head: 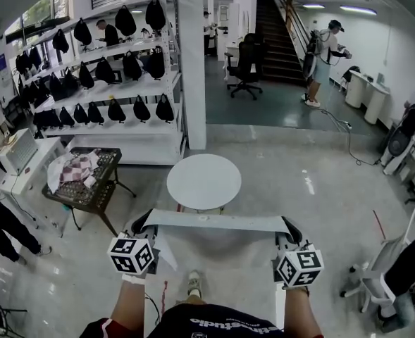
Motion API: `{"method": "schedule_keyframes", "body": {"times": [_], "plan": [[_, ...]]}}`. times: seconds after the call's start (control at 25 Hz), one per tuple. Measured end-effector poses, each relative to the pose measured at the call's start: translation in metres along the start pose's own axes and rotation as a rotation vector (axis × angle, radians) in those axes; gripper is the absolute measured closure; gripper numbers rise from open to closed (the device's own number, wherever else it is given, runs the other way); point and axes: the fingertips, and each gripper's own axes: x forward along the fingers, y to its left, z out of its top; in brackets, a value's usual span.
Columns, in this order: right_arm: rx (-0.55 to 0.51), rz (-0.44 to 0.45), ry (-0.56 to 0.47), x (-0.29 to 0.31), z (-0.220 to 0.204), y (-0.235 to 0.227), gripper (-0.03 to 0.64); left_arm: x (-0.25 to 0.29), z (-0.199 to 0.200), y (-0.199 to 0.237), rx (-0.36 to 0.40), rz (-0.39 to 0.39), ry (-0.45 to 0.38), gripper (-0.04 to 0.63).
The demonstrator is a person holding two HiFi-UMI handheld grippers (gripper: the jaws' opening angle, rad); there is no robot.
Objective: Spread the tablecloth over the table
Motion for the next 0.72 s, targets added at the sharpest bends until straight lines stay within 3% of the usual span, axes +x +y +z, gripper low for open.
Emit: {"method": "schedule_keyframes", "body": {"times": [0.72], "plan": [[0.000,0.027,0.014,0.080,0.001,-0.006,0.588,0.059,0.012,0.041,0.011,0.034,0.007,0.575]]}}
